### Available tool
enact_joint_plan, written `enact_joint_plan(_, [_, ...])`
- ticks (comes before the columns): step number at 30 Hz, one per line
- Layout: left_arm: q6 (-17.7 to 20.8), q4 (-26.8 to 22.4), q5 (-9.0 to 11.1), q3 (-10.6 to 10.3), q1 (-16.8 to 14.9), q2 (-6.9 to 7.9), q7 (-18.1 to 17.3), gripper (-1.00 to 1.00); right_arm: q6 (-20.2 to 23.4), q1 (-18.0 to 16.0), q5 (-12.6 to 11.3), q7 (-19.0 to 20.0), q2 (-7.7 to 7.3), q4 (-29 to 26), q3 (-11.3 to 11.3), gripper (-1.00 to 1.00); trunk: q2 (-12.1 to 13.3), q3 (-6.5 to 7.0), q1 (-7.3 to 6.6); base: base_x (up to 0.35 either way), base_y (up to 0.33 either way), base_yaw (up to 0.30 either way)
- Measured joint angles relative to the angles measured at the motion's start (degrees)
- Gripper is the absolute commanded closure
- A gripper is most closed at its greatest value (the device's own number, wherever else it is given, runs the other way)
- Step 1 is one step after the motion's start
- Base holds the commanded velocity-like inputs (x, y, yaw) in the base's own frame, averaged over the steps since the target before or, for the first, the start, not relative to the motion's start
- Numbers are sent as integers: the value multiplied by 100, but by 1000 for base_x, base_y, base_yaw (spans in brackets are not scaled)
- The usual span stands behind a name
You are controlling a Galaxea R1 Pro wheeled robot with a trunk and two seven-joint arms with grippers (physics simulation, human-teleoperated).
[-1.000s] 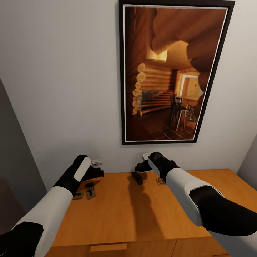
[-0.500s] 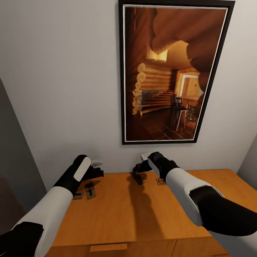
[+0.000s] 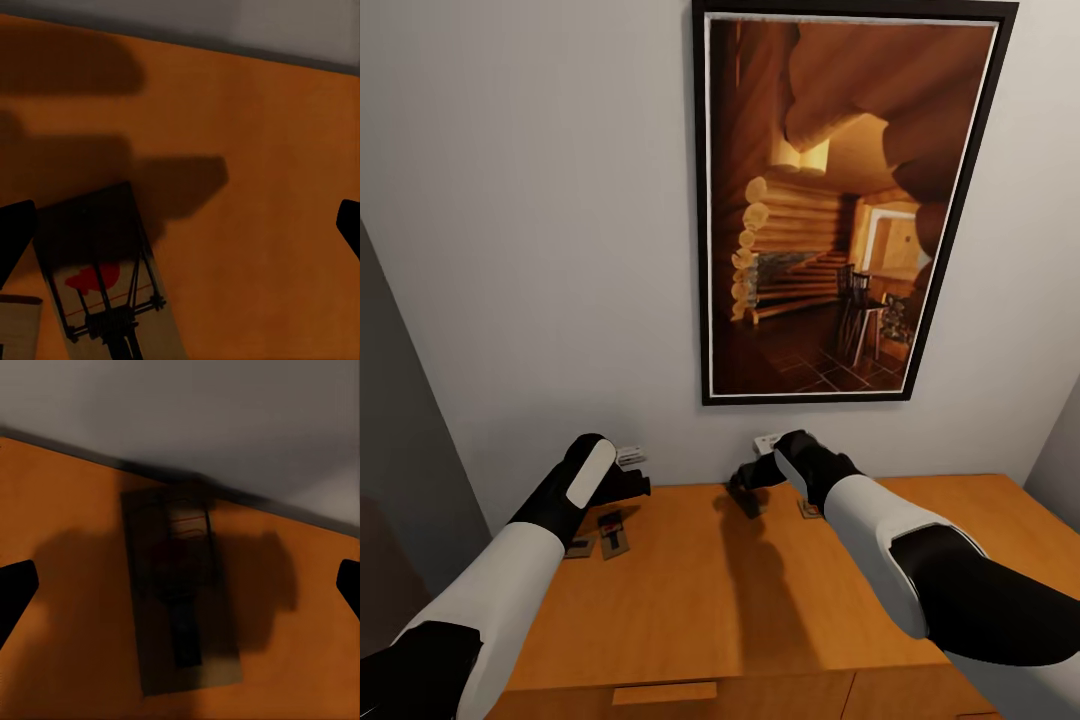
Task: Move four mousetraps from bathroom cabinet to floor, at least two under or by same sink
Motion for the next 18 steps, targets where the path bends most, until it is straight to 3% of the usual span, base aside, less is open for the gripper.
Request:
enact_joint_plan(8, [0,3,-4,3,0,-1,0,-100,-12,45,0,77,0,5,5,-100,0,0,0,0,0,0])
enact_joint_plan(18, [0,3,-18,3,0,2,0,-100,-23,50,1,87,0,6,11,-100,-400,-179,219,0,0,0])
